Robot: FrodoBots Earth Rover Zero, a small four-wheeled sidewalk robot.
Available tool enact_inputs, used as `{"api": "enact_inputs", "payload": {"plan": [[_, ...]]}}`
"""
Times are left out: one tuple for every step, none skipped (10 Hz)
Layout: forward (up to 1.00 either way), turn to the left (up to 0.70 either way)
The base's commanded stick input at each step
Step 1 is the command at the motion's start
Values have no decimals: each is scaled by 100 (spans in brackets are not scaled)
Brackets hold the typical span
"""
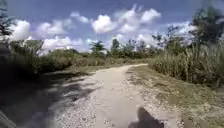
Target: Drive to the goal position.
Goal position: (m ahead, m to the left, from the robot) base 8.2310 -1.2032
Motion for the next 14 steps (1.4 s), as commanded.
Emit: {"api": "enact_inputs", "payload": {"plan": [[85, 0], [85, 0], [85, 0], [85, 0], [85, 0], [85, 0], [85, 0], [85, 0], [85, 0], [85, 0], [85, 0], [85, 0], [85, 0], [85, 0]]}}
